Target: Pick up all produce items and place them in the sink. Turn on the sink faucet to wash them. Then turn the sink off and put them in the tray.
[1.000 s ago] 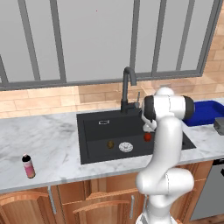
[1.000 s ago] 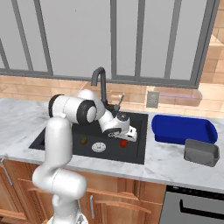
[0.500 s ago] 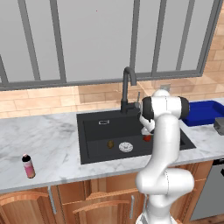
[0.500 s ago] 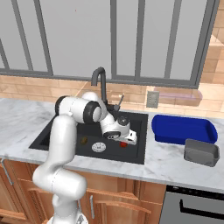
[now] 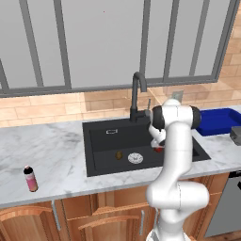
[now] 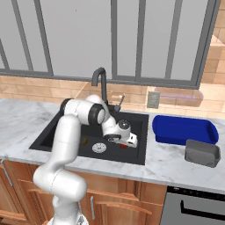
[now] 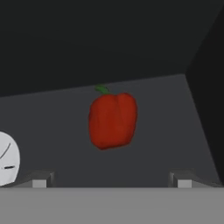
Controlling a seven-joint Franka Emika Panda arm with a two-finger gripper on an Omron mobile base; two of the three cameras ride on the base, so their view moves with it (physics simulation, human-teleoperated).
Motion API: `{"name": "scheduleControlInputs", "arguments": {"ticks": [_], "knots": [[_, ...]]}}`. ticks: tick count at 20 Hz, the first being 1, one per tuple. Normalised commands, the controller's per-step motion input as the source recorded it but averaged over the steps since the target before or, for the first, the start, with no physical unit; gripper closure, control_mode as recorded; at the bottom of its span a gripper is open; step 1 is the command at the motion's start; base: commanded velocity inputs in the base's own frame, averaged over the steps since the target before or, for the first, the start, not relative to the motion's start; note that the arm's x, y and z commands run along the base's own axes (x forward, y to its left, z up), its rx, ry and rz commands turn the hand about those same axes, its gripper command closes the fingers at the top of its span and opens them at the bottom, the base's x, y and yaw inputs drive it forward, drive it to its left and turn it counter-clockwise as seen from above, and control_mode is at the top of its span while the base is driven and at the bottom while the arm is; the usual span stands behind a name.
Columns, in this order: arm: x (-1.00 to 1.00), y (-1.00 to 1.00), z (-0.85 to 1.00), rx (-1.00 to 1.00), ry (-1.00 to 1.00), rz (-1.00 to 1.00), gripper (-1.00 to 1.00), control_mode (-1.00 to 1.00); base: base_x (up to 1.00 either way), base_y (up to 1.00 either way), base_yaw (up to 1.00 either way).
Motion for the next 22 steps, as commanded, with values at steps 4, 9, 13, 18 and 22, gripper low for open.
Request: {"name": "scheduleControlInputs", "arguments": {"ticks": [4, 9, 13, 18, 22], "knots": [[0.23, 0.0, -0.18, 0.0, 0.0, 0.0, -1.0, -1.0, 0.0, 0.0, 0.0], [0.27, 0.0, -0.14, 0.0, 0.0, 0.0, -1.0, -1.0, 0.0, 0.0, 0.0], [0.39, 0.0, -0.06, 0.0, 0.0, 0.0, -1.0, -1.0, 0.0, 0.0, 0.0], [0.3, 0.0, -0.15, 0.0, 0.0, 0.0, -1.0, -1.0, 0.0, 0.0, 0.0], [0.15, 0.0, -0.27, 0.0, 0.01, 0.0, -1.0, -1.0, 0.0, 0.0, 0.0]]}}
